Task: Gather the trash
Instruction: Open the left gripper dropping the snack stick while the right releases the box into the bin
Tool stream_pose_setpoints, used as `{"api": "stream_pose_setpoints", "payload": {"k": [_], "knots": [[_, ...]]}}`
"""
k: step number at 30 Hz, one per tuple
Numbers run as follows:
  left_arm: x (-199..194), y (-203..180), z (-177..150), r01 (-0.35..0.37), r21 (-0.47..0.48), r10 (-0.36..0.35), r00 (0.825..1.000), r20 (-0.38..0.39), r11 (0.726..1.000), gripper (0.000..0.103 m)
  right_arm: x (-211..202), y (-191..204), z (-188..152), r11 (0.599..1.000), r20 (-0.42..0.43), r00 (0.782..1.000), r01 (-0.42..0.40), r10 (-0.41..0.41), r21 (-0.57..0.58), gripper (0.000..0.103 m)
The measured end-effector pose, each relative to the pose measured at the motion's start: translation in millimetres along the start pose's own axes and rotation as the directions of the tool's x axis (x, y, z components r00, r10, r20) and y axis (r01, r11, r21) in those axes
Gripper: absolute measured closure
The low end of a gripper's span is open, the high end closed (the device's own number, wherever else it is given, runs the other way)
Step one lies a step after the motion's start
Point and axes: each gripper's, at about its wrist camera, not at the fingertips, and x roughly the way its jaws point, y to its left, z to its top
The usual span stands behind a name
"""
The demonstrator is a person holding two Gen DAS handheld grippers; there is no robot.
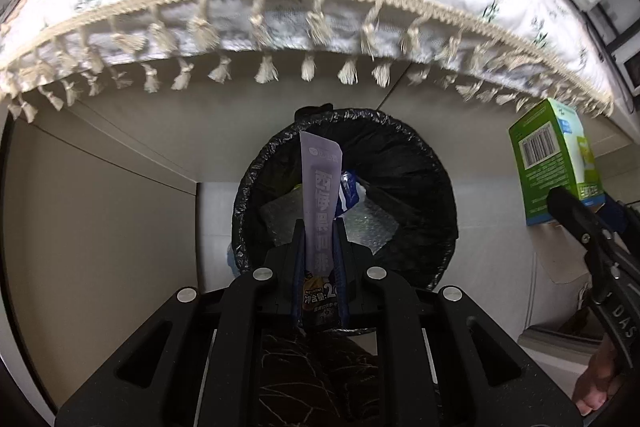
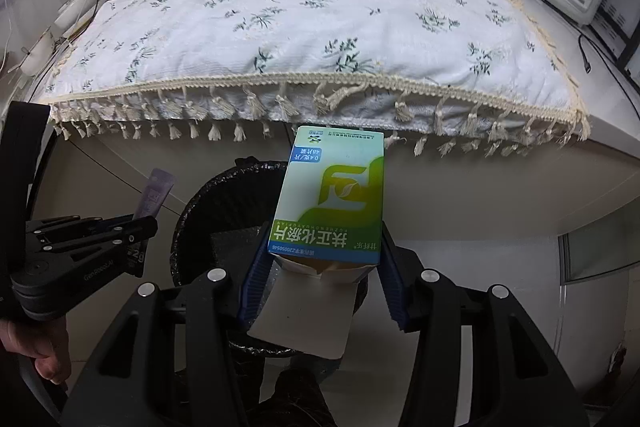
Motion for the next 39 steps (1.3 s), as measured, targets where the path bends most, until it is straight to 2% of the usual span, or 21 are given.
{"api": "stream_pose_setpoints", "payload": {"k": [8,18,22,26,27,29,33,37,39], "knots": [[29,-15,4,-0.001,0.03,0.002,1.0,-0.025,1.0,0.091,15,-14,-1,0.999,-0.028,1.0,0.006,-0.005,0.048,0.056],[54,-41,11,0.036,0.065,-0.032,0.997,-0.064,0.997,0.091,15,-30,-5,0.997,-0.055,0.998,0.03,-0.026,0.071,0.056],[56,-48,13,0.055,0.081,-0.051,0.997,-0.054,0.995,0.09,15,-32,-4,0.997,-0.06,0.998,0.038,-0.034,0.071,0.056],[51,-49,17,0.062,0.076,-0.061,0.998,-0.022,0.995,0.085,15,-30,0,0.997,-0.062,0.997,0.041,-0.037,0.065,0.056],[50,-47,19,0.073,0.066,-0.071,0.997,-0.021,0.995,0.083,16,-30,1,0.997,-0.063,0.997,0.041,-0.037,0.064,0.056],[46,-42,21,0.073,0.052,-0.073,0.997,-0.01,0.996,0.069,18,-28,4,0.997,-0.062,0.998,0.036,-0.032,0.063,0.056],[35,-30,24,0.069,0.02,-0.07,0.997,0.022,0.997,0.053,24,-21,10,0.998,-0.061,0.998,0.022,-0.019,0.053,0.056],[22,-14,23,0.06,-0.009,-0.06,0.997,0.056,0.998,0.031,29,-14,13,0.999,-0.063,0.998,0.008,-0.005,0.04,0.056],[17,-7,21,0.055,-0.021,-0.054,0.996,0.07,0.998,0.025,31,-9,15,1.0,-0.064,0.998,-0.001,0.003,0.032,0.056]]}}
